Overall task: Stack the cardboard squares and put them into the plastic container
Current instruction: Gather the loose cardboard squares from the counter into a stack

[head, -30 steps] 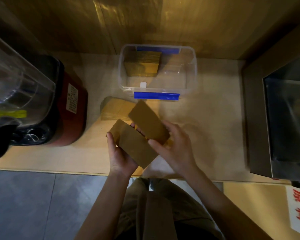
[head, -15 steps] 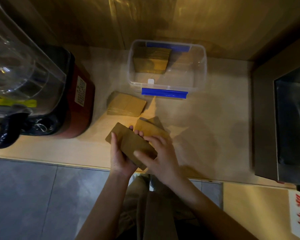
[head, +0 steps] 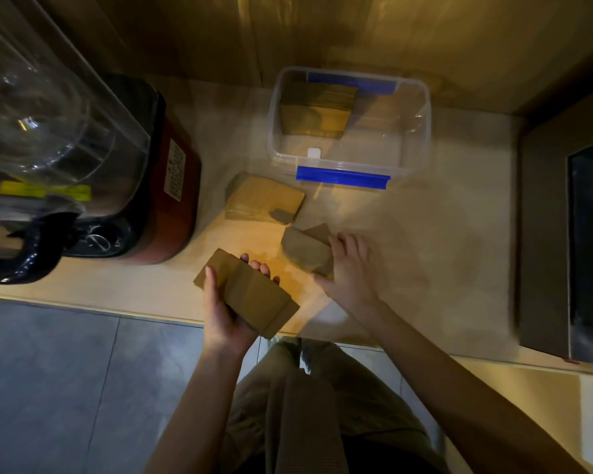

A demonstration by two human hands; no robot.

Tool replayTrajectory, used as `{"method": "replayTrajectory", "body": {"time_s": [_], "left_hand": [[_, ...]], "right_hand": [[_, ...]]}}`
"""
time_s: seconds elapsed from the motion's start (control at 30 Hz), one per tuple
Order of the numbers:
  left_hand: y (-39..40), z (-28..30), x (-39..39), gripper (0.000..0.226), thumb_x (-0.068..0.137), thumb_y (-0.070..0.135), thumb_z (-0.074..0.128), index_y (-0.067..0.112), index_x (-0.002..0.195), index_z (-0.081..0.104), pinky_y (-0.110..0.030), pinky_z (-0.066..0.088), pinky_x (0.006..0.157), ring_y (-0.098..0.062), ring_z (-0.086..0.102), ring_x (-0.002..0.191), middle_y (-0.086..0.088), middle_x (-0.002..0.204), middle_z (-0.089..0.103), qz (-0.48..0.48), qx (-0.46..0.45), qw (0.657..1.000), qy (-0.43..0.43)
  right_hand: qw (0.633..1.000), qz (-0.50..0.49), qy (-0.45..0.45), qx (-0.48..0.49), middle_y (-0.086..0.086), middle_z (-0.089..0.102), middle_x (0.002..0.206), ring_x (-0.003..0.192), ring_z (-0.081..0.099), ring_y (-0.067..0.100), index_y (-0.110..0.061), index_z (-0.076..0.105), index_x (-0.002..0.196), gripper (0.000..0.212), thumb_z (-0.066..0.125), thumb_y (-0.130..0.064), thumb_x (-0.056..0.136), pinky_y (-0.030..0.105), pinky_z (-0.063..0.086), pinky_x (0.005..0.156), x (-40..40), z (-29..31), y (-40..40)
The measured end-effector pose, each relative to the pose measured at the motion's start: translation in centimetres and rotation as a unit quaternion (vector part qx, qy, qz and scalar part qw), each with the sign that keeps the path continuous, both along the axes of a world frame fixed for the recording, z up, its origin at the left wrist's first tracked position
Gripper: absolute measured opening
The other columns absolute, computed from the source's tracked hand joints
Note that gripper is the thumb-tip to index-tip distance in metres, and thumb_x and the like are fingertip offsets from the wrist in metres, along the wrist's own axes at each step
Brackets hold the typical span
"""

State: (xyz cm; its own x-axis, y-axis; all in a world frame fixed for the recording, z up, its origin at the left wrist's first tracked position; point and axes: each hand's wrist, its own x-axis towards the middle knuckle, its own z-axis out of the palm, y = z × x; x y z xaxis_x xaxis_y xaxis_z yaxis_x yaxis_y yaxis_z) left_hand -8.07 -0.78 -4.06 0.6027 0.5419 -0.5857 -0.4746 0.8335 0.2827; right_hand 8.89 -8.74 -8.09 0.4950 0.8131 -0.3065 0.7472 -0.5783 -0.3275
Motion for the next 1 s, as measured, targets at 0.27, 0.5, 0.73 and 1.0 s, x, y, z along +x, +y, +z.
{"method": "replayTrajectory", "body": {"time_s": [0.27,0.5,0.73,1.0], "left_hand": [[0.1,-0.3,-0.1,0.063,0.047,0.057,0.079,0.021,0.095,0.060,-0.034,0.051,0.087,-0.012,0.064,0.080,0.003,0.082,0.065,-0.013,-0.035,0.999,0.007],[0.6,0.1,0.6,0.064,0.045,0.054,0.081,0.020,0.096,0.061,-0.035,0.051,0.087,-0.014,0.065,0.081,0.002,0.082,0.066,-0.026,-0.041,0.999,0.000],[0.6,0.7,1.4,0.067,0.045,0.055,0.081,0.019,0.098,0.062,-0.034,0.055,0.082,-0.015,0.066,0.082,0.001,0.083,0.068,-0.034,-0.038,0.998,-0.021],[-0.4,1.4,2.4,0.080,0.060,0.067,0.049,0.018,0.123,0.055,-0.042,0.046,0.084,-0.026,0.059,0.106,-0.009,0.108,0.068,-0.070,-0.040,0.995,0.064]], "right_hand": [[0.995,0.040,-0.089,0.005,0.016,0.060,0.118,0.111,0.053,0.033,-0.007,0.057,0.114,0.063,0.071,-0.044,0.065,0.042,0.044,0.092,-0.7,0.0,0.2],[0.988,0.075,-0.133,-0.011,0.011,0.065,0.106,0.102,0.056,0.028,-0.007,0.063,0.101,0.059,0.060,-0.054,0.065,0.037,0.042,0.092,-0.2,0.2,0.5],[0.975,-0.072,-0.070,0.196,0.006,0.064,0.111,0.108,0.037,0.015,-0.009,0.062,0.107,0.064,0.051,-0.058,0.066,0.034,0.033,0.094,-0.8,5.1,0.9],[0.985,-0.056,-0.014,0.163,0.005,0.062,0.116,0.110,0.050,0.024,-0.012,0.061,0.107,0.066,0.049,-0.060,0.064,0.042,0.041,0.095,-4.5,8.3,-0.5]]}}
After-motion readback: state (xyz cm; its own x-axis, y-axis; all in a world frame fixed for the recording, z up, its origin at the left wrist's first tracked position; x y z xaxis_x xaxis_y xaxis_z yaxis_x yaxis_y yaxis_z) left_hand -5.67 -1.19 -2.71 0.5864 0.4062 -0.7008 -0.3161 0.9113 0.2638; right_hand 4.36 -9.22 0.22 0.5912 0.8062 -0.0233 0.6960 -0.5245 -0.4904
